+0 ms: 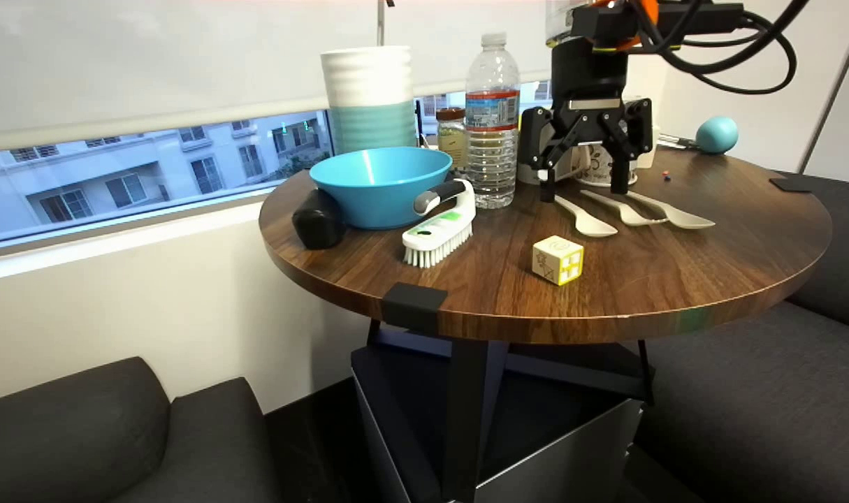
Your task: Move the plastic spoon on the left to the right side of the plastic fork and move the plastic spoon on the right to the left side of the plastic fork
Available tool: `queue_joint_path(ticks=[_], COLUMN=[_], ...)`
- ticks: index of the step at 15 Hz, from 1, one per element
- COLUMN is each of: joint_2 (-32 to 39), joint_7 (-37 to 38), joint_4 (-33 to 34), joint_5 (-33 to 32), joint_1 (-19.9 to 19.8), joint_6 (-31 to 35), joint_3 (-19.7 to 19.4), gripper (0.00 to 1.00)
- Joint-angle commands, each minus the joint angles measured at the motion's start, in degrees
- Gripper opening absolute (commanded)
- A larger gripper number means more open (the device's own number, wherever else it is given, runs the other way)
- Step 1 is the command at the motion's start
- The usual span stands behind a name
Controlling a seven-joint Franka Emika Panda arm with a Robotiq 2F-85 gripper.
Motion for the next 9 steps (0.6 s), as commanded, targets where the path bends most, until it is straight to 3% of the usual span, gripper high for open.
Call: queue_joint_path(ticks=[1, 2, 4, 6, 9], joint_2=[1.88, 2.11, 2.58, 2.95, 3.60], joint_7=[1.02, 1.10, 1.01, 0.92, 0.63], joint_4=[2.93, 3.19, 3.52, 3.82, 4.29], joint_5=[1.60, 1.64, 1.95, 2.30, 3.05], joint_1=[0.93, 0.95, 0.95, 0.95, 1.00], joint_6=[-2.18, -2.29, -2.81, -3.26, -3.84], joint_3=[-0.64, -0.69, -0.84, -0.97, -1.12], gripper=[0.75, 0.74, 0.59, 0.54, 0.69])
